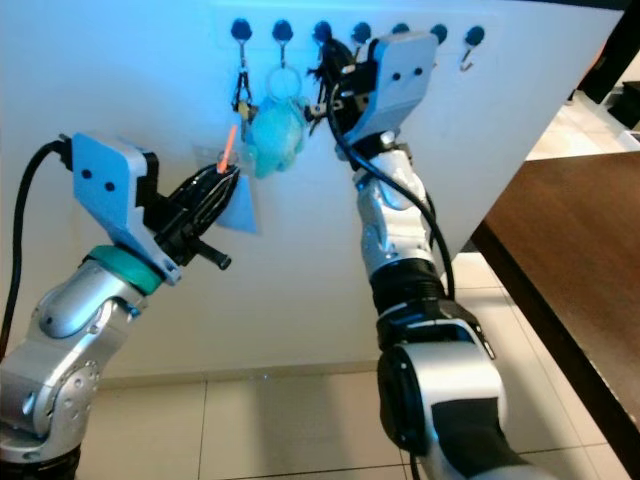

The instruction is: Hang keys on a hook

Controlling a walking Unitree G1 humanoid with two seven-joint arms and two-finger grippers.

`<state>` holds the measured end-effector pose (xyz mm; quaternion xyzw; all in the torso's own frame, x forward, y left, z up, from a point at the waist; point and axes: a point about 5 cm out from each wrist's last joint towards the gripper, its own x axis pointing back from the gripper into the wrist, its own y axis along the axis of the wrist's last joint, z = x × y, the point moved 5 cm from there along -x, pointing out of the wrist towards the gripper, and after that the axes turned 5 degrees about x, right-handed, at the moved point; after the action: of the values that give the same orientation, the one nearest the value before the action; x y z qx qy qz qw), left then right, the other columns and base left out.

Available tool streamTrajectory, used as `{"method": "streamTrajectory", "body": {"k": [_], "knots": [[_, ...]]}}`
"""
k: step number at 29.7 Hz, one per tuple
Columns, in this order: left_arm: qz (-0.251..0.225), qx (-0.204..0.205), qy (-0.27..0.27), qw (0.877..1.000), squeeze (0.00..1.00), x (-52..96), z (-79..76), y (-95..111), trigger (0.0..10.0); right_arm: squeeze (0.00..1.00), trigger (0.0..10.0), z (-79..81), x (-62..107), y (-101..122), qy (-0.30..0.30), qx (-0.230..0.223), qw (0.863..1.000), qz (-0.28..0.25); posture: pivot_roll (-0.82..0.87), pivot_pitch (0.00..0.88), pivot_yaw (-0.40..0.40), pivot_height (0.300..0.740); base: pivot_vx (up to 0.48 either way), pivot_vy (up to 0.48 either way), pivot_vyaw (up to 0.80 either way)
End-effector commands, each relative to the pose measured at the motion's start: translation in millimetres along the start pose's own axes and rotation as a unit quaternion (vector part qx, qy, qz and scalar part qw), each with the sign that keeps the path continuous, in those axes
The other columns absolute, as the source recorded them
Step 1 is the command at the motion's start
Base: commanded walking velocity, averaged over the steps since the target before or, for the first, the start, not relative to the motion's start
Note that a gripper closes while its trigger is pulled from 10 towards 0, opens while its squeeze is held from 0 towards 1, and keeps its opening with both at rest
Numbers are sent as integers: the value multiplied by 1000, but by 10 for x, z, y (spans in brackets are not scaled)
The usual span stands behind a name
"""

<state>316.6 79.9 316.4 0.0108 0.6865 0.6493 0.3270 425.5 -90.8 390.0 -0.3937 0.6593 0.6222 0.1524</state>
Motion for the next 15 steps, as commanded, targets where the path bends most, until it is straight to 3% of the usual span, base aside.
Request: {"method": "streamTrajectory", "body": {"k": [1,8,15], "knots": [[-3,-3,-7,1000,0,11,-42,23,10000,0,10000,19,-54,65,4,-1,1000,-9,107,147,55,740,0,0,0],[-3,-3,-4,1000,0,12,-35,27,10000,0,10000,142,-119,98,33,-9,999,-12,110,152,51,740,0,0,0],[-3,-2,-3,1000,0,10,-30,30,10000,0,10000,253,-149,236,62,-30,996,-49,110,156,53,740,0,0,0]]}}
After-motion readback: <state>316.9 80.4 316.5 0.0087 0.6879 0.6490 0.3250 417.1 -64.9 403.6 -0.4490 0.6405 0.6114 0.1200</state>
